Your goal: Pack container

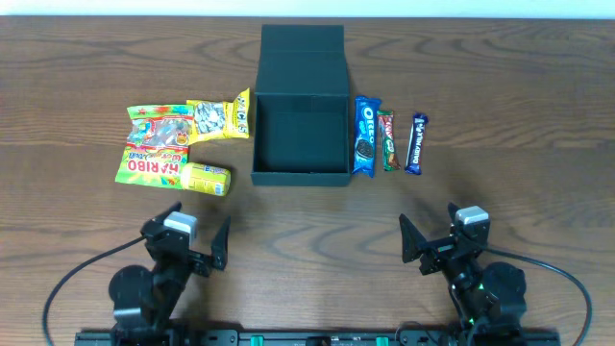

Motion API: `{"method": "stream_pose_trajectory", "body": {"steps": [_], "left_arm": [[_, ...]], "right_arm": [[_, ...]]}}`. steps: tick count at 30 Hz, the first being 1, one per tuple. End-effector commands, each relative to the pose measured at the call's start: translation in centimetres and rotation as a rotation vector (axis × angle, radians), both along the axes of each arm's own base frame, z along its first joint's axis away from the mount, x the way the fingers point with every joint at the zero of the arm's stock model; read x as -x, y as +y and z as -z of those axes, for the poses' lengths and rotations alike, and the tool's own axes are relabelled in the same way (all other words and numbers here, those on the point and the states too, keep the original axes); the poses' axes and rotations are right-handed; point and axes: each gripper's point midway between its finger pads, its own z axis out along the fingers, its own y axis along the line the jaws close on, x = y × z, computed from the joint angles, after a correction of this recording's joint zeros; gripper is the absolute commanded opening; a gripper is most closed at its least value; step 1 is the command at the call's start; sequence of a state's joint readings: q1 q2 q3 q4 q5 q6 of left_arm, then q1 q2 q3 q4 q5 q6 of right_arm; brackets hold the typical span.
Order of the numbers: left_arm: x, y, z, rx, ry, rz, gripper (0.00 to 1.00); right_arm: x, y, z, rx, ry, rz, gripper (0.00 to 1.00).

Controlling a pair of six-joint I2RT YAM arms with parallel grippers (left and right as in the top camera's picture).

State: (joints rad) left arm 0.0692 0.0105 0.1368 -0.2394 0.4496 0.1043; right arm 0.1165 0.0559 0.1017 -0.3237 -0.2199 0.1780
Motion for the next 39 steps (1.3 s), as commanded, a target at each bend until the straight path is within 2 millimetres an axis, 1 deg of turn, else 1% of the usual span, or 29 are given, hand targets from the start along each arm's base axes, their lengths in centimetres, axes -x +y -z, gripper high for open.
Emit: {"method": "stream_pose_trajectory", "body": {"steps": [1,2,4,7,9,12,14,17,20,22,24,25,27,29,30,33,36,39], "left_arm": [[-0.8,1.3,-2.7,0.031,-0.095,-0.08,0.95],[-1.2,2.2,-3.3,0.033,-0.106,-0.138,0.95],[-1.7,3.2,-3.6,0.026,-0.084,-0.195,0.95],[-2.6,4.1,-4.1,-0.02,-0.012,-0.227,0.95],[-3.9,5.0,-5.0,-0.082,0.065,-0.247,0.95],[-5.5,7.5,-5.7,-0.195,0.215,-0.314,0.95],[-7.1,9.4,-6.4,-0.255,0.312,-0.334,0.95],[-9.3,11.6,-6.8,-0.251,0.399,-0.37,0.95],[-11.2,13.9,-6.3,-0.234,0.46,-0.408,0.95],[-12.7,15.9,-5.2,-0.229,0.481,-0.435,0.95],[-13.7,16.5,-3.8,-0.219,0.502,-0.429,0.95],[-14.0,16.6,-2.8,-0.223,0.524,-0.42,0.95],[-14.5,16.0,-1.1,-0.233,0.557,-0.35,0.95],[-15.1,15.1,0.8,-0.231,0.589,-0.268,0.95],[-15.3,15.0,2.0,-0.239,0.611,-0.242,0.95],[-16.2,15.3,5.9,-0.233,0.683,-0.219,0.95],[-16.9,15.5,8.7,-0.217,0.725,-0.208,0.95],[-17.0,15.5,10.9,-0.204,0.765,-0.194,0.95]], "right_arm": [[0.1,0.1,0.2,0.009,0.006,-0.005,0.99],[0.1,0.1,0.2,0.009,0.006,-0.005,0.99],[0.1,0.1,0.2,0.009,0.006,-0.005,0.99],[0.1,0.1,0.2,0.009,0.006,-0.005,0.99],[0.1,0.1,0.2,0.009,0.006,-0.005,0.99],[0.1,0.1,0.2,0.009,0.007,-0.005,0.99],[0.1,0.1,0.2,0.009,0.006,-0.004,0.99],[0.1,0.1,0.2,0.009,0.006,-0.005,0.99],[0.1,0.1,0.2,0.009,0.006,-0.005,0.99],[0.1,0.1,0.2,0.009,0.006,-0.005,0.99],[0.1,0.1,0.2,0.009,0.006,-0.005,0.99],[0.1,0.1,0.2,0.009,0.006,-0.005,0.99],[0.1,0.1,0.2,0.009,0.006,-0.004,0.99],[0.1,0.1,0.2,0.009,0.007,-0.005,0.99],[0.1,0.1,0.2,0.009,0.006,-0.005,0.99],[0.1,0.1,0.2,0.009,0.006,-0.005,0.99],[0.1,0.1,0.2,0.009,0.006,-0.005,0.99],[0.1,0.1,0.2,0.009,0.006,-0.005,0.99]]}}
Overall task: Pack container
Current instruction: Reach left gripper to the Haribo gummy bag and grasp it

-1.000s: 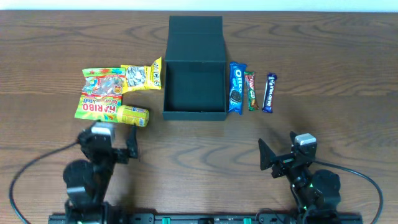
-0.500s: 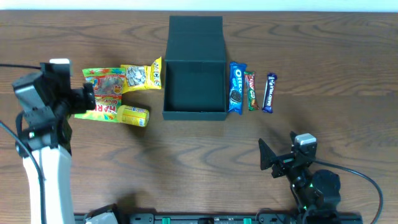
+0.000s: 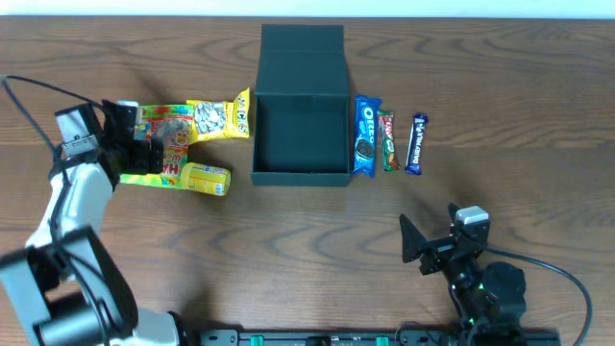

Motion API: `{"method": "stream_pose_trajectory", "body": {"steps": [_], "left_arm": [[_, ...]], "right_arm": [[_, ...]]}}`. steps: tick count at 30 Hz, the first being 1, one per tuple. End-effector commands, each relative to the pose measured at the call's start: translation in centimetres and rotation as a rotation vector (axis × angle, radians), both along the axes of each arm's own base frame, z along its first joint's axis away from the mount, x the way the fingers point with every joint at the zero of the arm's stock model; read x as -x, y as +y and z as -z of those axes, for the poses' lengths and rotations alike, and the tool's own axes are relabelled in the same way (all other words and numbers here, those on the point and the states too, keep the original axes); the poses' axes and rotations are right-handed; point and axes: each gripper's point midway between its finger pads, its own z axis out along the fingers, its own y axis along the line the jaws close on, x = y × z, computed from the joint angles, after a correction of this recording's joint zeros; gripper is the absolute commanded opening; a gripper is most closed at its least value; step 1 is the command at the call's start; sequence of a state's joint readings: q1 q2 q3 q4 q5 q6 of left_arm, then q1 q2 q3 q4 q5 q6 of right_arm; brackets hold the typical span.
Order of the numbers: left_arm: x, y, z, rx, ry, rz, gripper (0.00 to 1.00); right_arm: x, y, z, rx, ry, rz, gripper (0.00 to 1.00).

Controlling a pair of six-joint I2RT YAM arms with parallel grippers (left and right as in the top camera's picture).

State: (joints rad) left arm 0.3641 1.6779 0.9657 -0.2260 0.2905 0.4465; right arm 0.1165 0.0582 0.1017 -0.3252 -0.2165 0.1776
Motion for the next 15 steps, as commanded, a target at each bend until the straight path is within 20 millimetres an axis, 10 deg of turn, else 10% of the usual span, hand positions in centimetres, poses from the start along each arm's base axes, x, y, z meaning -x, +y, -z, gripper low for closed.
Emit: {"method": "stream_pose_trajectory", "body": {"steps": [1,15], "left_arm": [[-0.8,-0.1,0.9,0.014,0.004,0.026,0.95],[-2.6,-1.3,5.5,-0.037,0.061,0.06,0.94]], "right_arm": [[0.1,0.1,0.1,0.007,0.003,-0.008,0.99],[0.1,0.1,0.1,0.007,0.003,-0.008,0.99]]}}
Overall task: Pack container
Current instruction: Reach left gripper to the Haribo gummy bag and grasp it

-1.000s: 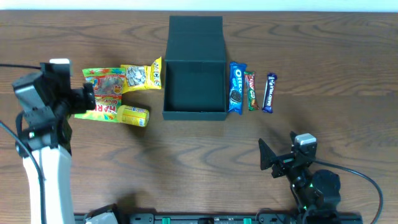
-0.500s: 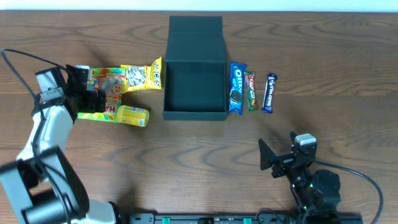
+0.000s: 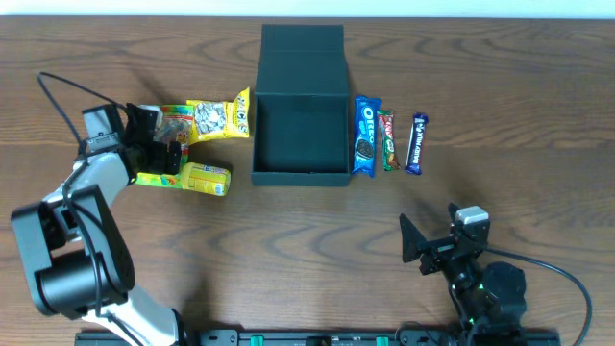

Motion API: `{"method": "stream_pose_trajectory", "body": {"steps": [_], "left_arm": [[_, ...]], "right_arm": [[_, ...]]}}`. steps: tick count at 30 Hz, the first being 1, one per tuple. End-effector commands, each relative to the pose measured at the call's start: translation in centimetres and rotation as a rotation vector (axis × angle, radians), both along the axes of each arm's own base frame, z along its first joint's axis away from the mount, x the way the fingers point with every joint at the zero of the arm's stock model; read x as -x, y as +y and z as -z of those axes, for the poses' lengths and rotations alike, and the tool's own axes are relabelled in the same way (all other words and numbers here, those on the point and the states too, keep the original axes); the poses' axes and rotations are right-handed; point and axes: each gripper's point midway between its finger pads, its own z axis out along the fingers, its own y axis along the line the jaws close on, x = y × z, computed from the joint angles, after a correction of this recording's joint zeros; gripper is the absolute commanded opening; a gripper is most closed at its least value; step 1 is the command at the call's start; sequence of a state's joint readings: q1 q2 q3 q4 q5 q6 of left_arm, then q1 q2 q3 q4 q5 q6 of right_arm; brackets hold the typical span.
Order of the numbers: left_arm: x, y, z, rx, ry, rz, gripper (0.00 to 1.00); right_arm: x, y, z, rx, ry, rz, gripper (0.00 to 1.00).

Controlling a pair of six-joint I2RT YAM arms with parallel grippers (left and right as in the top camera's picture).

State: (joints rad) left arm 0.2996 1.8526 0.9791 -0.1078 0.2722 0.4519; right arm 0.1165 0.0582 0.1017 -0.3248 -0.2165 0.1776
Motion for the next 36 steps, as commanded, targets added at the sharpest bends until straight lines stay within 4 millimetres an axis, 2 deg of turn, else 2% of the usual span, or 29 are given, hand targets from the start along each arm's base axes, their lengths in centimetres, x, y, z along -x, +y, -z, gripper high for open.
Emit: {"method": "stream_pose_trajectory", "body": {"steps": [1,3,4,6,9,15,21,24,26,29,34,36], "left_arm": [[-0.6,0.6,0.8,-0.041,0.023,-0.002,0.94],[-0.7,0.7,0.9,-0.043,0.022,-0.004,0.88],[-0.8,0.7,0.8,-0.045,0.018,-0.004,0.8],[-0.9,0.8,0.8,-0.047,0.018,-0.005,0.58],[-0.8,0.8,0.8,-0.035,0.021,-0.027,0.35],[-0.5,0.7,1.0,-0.017,0.036,-0.049,0.08],[-0.7,0.7,0.5,0.01,0.031,-0.096,0.06],[-2.0,1.0,-2.4,0.034,-0.034,-0.16,0.06],[-2.7,1.3,-5.6,0.032,-0.105,-0.19,0.06],[-2.7,2.5,-9.2,-0.019,-0.181,-0.255,0.06],[-2.5,2.2,-13.0,-0.019,-0.262,-0.259,0.06],[-2.4,1.9,-13.7,-0.022,-0.274,-0.253,0.06]], "right_arm": [[0.1,0.1,0.1,0.007,0.003,-0.008,0.99],[0.1,0.1,0.2,0.007,0.003,-0.008,0.99],[0.1,0.1,0.1,0.007,0.003,-0.008,0.99],[0.1,0.1,0.1,0.007,0.003,-0.008,0.99],[0.1,0.1,0.1,0.007,0.003,-0.008,0.99],[0.1,0.1,0.1,0.007,0.003,-0.008,0.99],[0.1,0.1,0.1,0.007,0.003,-0.008,0.99],[0.1,0.1,0.1,0.007,0.003,-0.008,0.99],[0.1,0.1,0.2,0.007,0.003,-0.008,0.99],[0.1,0.1,0.1,0.007,0.003,-0.008,0.99],[0.1,0.1,0.1,0.007,0.003,-0.008,0.99],[0.1,0.1,0.1,0.007,0.003,-0.008,0.99]]}}
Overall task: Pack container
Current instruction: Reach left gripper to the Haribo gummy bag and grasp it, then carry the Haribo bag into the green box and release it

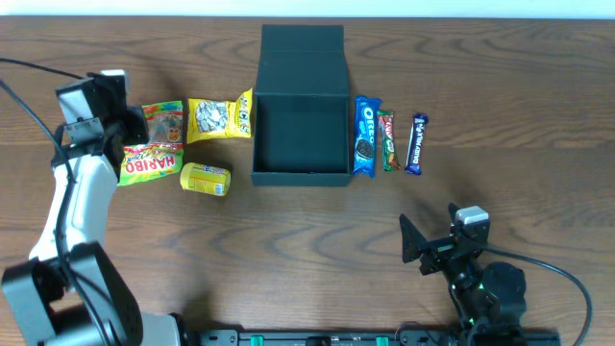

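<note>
The dark green box [300, 175] stands open at the table's middle, its lid folded back on the far side. Left of it lie a yellow seed packet [219, 117], a small yellow packet [205, 179], a Haribo bag [151, 163] and an orange-red candy bag [164, 121]. My left gripper [128, 130] sits at the left edge of those two bags; its fingers are hidden under the wrist. Right of the box lie an Oreo pack [364, 135], a red-green bar [387, 140] and a dark blue bar [415, 144]. My right gripper [428, 234] rests open near the front edge.
The left arm's white links [72, 207] run down the left side of the table, with a black cable arching over the far left corner. The right arm's base [485, 288] sits at the front right.
My left gripper has moved from over the middle of the candy bags back to their left edge. The Haribo bag now lies uncovered and slightly turned. The right arm has not moved.
Both arms first rested at the front edge with grippers open. Then the left arm was out at the far left beside the candy bags, then over them, and now at their left edge. The box and the bars to its right have kept their places.
</note>
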Motion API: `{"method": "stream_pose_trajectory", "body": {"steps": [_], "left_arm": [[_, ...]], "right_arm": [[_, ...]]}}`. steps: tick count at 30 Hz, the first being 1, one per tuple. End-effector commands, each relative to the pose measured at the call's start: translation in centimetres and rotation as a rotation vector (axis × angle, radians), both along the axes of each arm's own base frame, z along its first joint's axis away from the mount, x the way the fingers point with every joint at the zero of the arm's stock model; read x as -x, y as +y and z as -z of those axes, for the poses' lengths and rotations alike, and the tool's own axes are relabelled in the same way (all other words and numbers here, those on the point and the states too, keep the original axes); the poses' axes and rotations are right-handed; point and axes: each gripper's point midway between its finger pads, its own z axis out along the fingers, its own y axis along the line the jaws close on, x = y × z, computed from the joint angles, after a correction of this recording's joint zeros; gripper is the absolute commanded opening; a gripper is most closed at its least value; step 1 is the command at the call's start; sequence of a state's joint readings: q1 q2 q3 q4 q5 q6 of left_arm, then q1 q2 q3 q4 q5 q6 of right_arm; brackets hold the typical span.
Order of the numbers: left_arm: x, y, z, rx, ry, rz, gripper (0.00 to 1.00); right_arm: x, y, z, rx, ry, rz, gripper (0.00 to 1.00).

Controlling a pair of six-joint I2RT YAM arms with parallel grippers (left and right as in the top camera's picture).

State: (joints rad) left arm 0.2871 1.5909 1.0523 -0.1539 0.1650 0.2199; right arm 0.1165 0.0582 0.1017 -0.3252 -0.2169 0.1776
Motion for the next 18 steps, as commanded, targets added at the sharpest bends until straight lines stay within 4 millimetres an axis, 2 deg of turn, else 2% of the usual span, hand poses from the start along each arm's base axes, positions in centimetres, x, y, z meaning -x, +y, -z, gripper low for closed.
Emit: {"method": "stream_pose_trajectory", "body": {"steps": [1,2,3,4,12,18], "left_arm": [[-0.1,-0.1,-1.0,0.004,-0.012,-0.019,0.06],[0.1,-0.2,-0.7,0.01,0.0,-0.022,0.1],[0.2,-0.2,-0.1,0.021,0.016,-0.029,0.43],[0.3,-0.2,0.7,0.034,0.038,-0.036,0.96],[0.4,-0.1,8.9,0.074,0.211,-0.036,0.95],[0.5,-0.1,13.0,0.091,0.276,-0.038,0.95]], "right_arm": [[0.1,0.1,0.1,0.007,0.003,-0.008,0.99],[0.1,0.1,0.1,0.007,0.003,-0.008,0.99],[0.1,0.1,0.1,0.007,0.003,-0.008,0.99],[0.1,0.1,0.1,0.007,0.003,-0.008,0.99],[0.1,0.1,0.1,0.007,0.003,-0.008,0.99],[0.1,0.1,0.1,0.007,0.003,-0.008,0.99]]}}
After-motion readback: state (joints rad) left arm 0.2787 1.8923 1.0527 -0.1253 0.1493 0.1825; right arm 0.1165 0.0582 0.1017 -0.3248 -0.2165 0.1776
